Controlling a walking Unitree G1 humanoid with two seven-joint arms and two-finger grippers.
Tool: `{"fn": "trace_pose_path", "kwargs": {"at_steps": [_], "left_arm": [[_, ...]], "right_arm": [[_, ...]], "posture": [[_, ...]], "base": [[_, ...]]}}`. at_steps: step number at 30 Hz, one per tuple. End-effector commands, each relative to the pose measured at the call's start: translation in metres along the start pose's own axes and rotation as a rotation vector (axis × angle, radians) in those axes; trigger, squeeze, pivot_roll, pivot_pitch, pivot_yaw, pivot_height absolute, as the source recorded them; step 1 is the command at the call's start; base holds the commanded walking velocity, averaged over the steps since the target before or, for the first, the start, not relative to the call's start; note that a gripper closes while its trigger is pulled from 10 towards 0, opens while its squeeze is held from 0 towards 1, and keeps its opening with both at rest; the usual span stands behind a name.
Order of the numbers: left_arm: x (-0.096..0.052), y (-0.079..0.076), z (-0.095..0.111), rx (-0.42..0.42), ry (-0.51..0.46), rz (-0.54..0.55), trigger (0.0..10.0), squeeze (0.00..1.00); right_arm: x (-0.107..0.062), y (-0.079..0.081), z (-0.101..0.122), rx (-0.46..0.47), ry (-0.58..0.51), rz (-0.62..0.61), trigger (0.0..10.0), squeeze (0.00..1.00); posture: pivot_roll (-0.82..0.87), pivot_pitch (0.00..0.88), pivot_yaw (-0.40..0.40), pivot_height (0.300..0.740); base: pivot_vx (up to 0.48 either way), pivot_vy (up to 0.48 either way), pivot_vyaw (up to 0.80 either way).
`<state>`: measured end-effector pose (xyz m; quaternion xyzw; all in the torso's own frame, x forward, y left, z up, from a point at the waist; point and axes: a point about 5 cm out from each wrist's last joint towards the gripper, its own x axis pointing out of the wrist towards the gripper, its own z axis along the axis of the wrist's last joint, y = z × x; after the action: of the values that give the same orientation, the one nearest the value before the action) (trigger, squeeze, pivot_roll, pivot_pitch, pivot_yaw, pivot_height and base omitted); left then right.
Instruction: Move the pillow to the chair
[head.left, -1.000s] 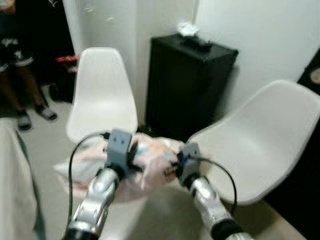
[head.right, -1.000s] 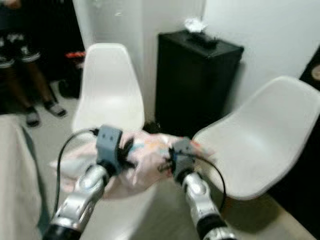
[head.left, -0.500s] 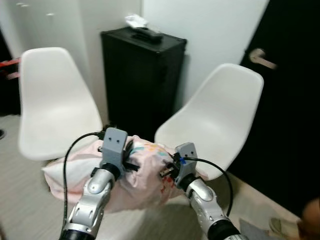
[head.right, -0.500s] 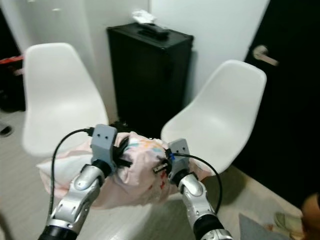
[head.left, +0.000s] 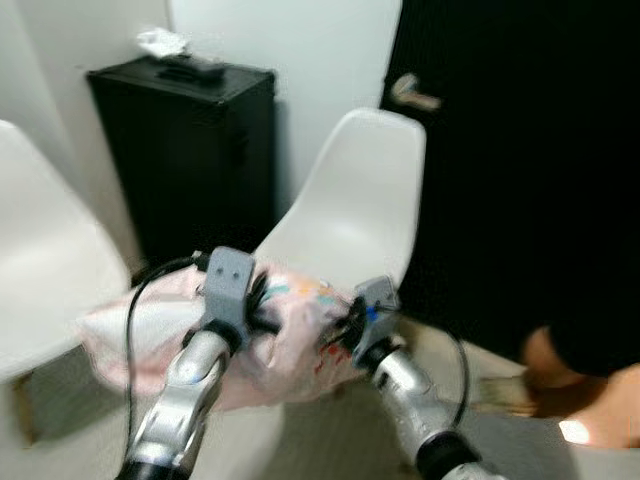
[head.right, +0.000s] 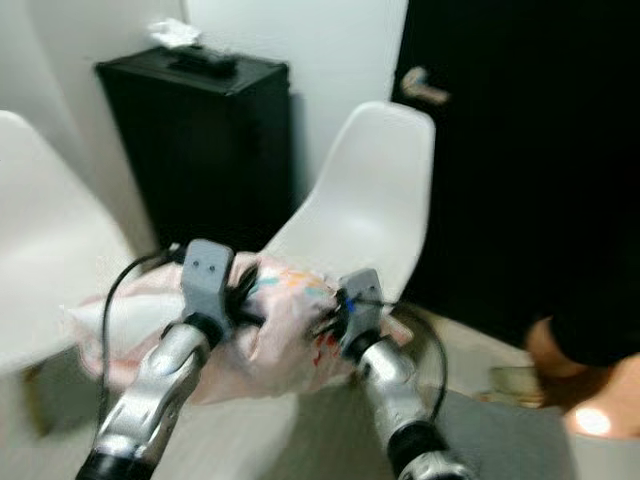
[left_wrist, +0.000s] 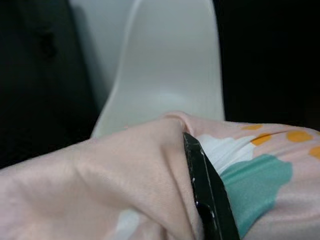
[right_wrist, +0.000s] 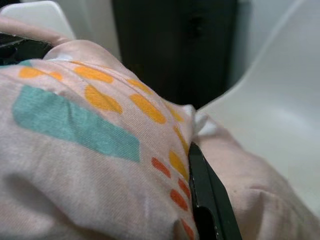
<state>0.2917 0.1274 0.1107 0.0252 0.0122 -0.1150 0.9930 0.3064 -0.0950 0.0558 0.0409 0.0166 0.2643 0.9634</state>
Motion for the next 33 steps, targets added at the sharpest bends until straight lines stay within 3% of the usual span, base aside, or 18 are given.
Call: {"fn": "trace_pose_path", "kwargs": {"at_steps": [1, 17, 18, 20, 33], "left_arm": [[-0.001, 0.006, 0.002, 0.016, -0.008, 0.035, 10.0, 0.0], [-0.002, 0.008, 0.015, 0.004, -0.074, 0.056, 10.0, 0.0], [0.002, 0.006, 0.03, 0.008, -0.124, 0.034, 10.0, 0.0], [0.005, 0.006, 0.041, 0.01, -0.158, 0.027, 10.0, 0.0], [0.02, 0.015, 0.072, 0.064, -0.254, 0.024, 10.0, 0.0]], "right_arm": [[0.004, -0.006, 0.016, -0.011, -0.081, -0.016, 10.0, 0.0], [0.01, -0.008, 0.025, -0.004, -0.115, -0.008, 10.0, 0.0], [0.013, -0.012, 0.032, 0.012, -0.146, -0.028, 10.0, 0.0], [0.017, -0.015, 0.041, 0.021, -0.187, -0.04, 10.0, 0.0], [0.029, -0.03, 0.083, 0.048, -0.359, -0.098, 10.0, 0.0]], "posture": [[0.12, 0.0, -0.051, 0.74], [0.13, 0.0, -0.065, 0.74], [0.13, 0.0, -0.064, 0.74], [0.13, 0.0, -0.063, 0.74], [0.14, 0.0, -0.066, 0.74]], "base": [[0.0, 0.0, -0.8], [0.0, 0.0, 0.0], [0.0, 0.0, 0.0], [0.0, 0.0, 0.0], [0.168, 0.0, 0.0]]}}
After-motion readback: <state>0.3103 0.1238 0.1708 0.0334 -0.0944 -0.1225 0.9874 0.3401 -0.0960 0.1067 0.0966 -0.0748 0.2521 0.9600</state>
